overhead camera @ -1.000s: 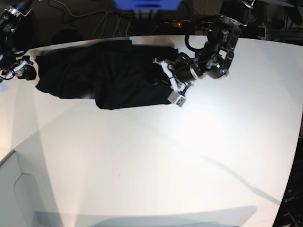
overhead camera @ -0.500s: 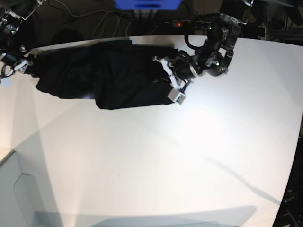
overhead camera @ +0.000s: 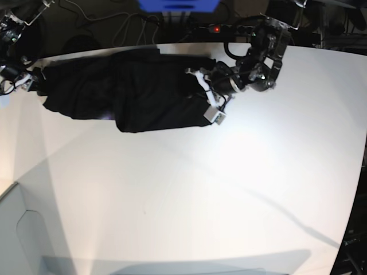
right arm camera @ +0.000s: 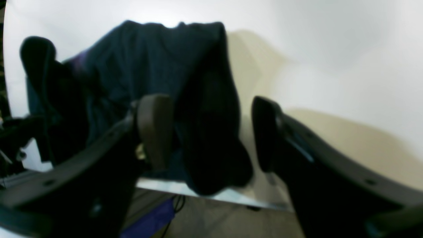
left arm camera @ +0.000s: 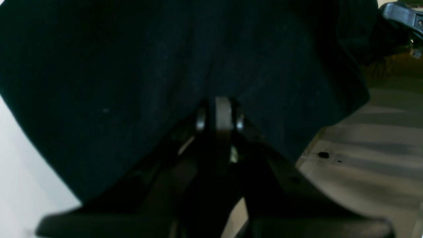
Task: Fold the T-shirt properly
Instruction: 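Hold the folded end with the left gripper while the right gripper pulls its end outward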
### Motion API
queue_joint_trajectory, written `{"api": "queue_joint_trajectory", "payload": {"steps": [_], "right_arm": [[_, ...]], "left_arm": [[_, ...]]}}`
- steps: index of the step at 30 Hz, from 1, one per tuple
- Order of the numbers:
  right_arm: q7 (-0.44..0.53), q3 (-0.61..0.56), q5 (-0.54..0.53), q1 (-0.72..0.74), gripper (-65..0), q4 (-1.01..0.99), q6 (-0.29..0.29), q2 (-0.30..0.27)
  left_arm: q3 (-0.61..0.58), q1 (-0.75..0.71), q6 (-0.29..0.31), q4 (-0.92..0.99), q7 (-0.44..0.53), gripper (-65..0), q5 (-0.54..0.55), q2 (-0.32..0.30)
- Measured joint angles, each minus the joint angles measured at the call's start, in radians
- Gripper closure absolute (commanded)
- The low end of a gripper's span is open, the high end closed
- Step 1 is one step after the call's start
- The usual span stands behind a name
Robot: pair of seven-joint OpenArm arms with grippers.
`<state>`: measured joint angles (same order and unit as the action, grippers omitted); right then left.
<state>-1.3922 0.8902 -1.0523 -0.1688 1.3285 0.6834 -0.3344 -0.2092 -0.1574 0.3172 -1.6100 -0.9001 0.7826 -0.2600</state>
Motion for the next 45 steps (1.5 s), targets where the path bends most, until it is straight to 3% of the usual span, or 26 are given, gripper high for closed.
{"api": "queue_joint_trajectory", "payload": {"steps": [4, 21, 29, 45], "right_arm": [[-0.006, 0.000, 0.000, 0.002, -49.7, 0.000, 0.000, 0.007], [0.006, -0.011, 0.004, 0.057, -49.5, -0.003, 0.000, 0.010], [0.156, -0.117, -0.042, 0.034, -49.5, -0.117, 0.001, -0.008], [0.206, -0.134, -0.098, -0.058, -49.1, -0.133, 0.012, -0.029]], "left_arm": [[0.000, 0.000, 0.000, 0.000, 0.000, -3.5, 0.000, 0.000], [0.000, 0.003, 0.000, 0.000, 0.000, -3.5, 0.000, 0.000], [0.000, 0.003, 0.000, 0.000, 0.000, -3.5, 0.000, 0.000], [0.000, 0.007, 0.000, 0.000, 0.000, -3.5, 0.000, -0.002]]}}
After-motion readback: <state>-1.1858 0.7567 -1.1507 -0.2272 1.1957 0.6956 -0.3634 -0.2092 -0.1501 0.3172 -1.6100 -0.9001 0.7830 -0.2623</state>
